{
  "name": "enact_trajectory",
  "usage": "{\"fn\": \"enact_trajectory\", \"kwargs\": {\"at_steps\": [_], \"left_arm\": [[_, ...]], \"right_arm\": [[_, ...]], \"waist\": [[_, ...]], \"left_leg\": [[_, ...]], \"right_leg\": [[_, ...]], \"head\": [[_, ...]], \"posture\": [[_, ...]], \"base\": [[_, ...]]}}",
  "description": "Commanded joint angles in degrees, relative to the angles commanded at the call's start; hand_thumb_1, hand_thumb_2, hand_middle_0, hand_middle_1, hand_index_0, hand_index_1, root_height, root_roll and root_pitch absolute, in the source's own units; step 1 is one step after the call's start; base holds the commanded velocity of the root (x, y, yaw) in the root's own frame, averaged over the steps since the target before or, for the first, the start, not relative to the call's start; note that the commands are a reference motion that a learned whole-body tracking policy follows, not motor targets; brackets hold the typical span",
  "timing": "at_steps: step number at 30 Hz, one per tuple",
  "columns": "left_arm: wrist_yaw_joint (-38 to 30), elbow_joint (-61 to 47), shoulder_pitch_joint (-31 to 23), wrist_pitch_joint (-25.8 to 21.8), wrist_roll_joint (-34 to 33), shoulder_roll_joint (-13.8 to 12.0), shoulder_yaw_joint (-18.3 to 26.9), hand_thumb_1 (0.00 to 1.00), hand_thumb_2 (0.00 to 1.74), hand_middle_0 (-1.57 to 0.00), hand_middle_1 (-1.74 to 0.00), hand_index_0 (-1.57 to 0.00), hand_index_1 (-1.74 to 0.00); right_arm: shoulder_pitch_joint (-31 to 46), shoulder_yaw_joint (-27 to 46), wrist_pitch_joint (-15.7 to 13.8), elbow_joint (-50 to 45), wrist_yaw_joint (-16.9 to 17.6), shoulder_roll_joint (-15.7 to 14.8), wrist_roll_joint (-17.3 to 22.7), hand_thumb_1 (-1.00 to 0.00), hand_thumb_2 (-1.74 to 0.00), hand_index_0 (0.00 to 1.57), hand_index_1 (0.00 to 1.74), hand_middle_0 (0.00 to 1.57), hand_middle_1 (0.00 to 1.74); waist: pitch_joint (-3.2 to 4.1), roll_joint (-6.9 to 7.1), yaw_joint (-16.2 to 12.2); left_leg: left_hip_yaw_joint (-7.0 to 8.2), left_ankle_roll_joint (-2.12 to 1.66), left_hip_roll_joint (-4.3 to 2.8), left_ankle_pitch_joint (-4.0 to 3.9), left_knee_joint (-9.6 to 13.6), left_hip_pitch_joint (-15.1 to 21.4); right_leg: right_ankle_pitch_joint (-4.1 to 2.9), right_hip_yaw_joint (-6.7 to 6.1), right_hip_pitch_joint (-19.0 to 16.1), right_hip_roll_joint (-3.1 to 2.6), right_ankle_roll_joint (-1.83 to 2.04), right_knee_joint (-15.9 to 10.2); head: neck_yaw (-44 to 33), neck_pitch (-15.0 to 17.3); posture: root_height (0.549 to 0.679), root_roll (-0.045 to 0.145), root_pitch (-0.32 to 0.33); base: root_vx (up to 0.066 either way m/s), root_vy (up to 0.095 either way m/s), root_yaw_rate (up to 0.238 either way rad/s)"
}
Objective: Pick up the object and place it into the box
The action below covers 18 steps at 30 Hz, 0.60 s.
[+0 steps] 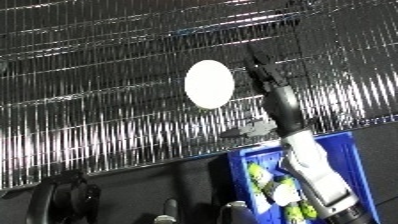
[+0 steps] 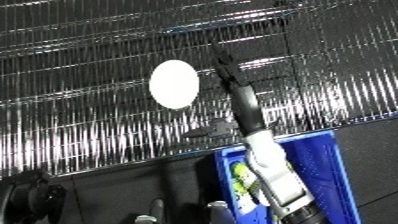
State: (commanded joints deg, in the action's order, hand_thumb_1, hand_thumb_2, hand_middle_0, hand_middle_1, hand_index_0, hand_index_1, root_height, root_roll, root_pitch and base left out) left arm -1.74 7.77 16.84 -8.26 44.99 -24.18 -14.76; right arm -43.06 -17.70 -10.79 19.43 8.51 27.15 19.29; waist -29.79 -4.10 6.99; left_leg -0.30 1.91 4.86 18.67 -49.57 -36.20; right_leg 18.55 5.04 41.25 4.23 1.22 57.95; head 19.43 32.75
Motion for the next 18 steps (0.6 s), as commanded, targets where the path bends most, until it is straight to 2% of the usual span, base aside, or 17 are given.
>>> {"fn": "enact_trajectory", "kwargs": {"at_steps": [9,17,18], "left_arm": [[0.1,0.1,0.0,-0.8,0.8,-0.2,-1.0,1.00,1.74,-1.57,-1.74,-1.57,-1.74],[0.0,0.2,0.3,-1.3,1.1,0.3,-1.6,1.00,1.74,-1.57,-1.74,-1.57,-1.74],[0.0,0.2,0.3,-1.3,1.1,0.3,-1.7,1.00,1.74,-1.57,-1.74,-1.57,-1.74]], "right_arm": [[-4.2,-1.4,0.5,2.4,-0.1,0.5,0.6,0.00,0.00,0.00,0.00,0.00,0.00],[-7.3,-2.6,1.7,4.3,-0.1,0.0,0.3,0.00,0.00,0.00,0.00,0.00,0.00],[-7.5,-2.7,1.8,4.5,-0.2,0.0,0.3,-0.05,-0.09,0.08,0.09,0.08,0.09]], "waist": [[0.00,-0.65,0.7],[0.00,-1.10,1.3],[0.00,-1.13,1.3]], "left_leg": [[-0.01,0.08,0.24,0.25,-1.0,-1.3],[-0.04,0.14,0.41,0.05,-1.0,-2.2],[-0.05,0.13,0.41,0.02,-1.0,-2.2]], "right_leg": [[0.34,0.22,1.2,0.05,-0.25,0.8],[0.55,0.48,2.0,-0.03,-0.58,1.1],[0.55,0.50,2.1,-0.02,-0.59,1.1]], "head": [[1.3,-1.3],[2.5,-2.1],[2.5,-2.1]], "posture": [[0.601,0.055,0.088],[0.600,0.058,0.100],[0.600,0.059,0.100]], "base": [[-0.004,0.005,0.026],[-0.014,0.006,0.018],[-0.008,0.002,0.010]]}}
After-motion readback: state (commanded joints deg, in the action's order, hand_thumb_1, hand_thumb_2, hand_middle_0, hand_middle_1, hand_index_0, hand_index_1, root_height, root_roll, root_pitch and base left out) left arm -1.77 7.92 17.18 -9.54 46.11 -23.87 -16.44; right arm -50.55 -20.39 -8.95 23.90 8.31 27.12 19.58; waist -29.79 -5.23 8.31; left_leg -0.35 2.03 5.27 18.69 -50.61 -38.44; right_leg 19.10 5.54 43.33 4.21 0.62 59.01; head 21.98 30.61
